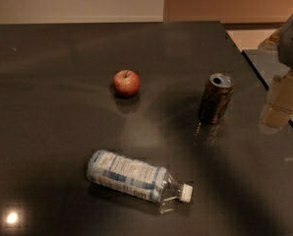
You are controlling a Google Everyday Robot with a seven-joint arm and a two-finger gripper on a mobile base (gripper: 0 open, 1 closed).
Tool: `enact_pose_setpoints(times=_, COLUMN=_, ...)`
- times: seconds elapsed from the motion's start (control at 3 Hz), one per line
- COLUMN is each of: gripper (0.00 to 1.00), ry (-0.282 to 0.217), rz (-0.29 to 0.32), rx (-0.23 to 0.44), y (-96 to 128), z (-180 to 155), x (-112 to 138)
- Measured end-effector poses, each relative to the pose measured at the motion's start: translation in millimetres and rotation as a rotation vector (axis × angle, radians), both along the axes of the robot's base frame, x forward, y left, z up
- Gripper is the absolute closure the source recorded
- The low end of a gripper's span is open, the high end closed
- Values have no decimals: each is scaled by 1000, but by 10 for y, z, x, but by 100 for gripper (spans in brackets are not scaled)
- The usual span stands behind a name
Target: Pick apple
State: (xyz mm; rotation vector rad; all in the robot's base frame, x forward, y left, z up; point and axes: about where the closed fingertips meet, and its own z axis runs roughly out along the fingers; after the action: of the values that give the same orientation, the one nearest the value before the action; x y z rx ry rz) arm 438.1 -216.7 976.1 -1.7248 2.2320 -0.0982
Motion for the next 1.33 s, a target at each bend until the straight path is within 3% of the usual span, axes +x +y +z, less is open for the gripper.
enact_pose_setpoints(times=0.67, gripper=0, ry=-6, rz=14, rx=-14, y=56, z=44, x=50)
enact_pose_setpoints(times=1.33, gripper=0, ry=-35, rz=92, rx=-41, y=454, z=177, x=360)
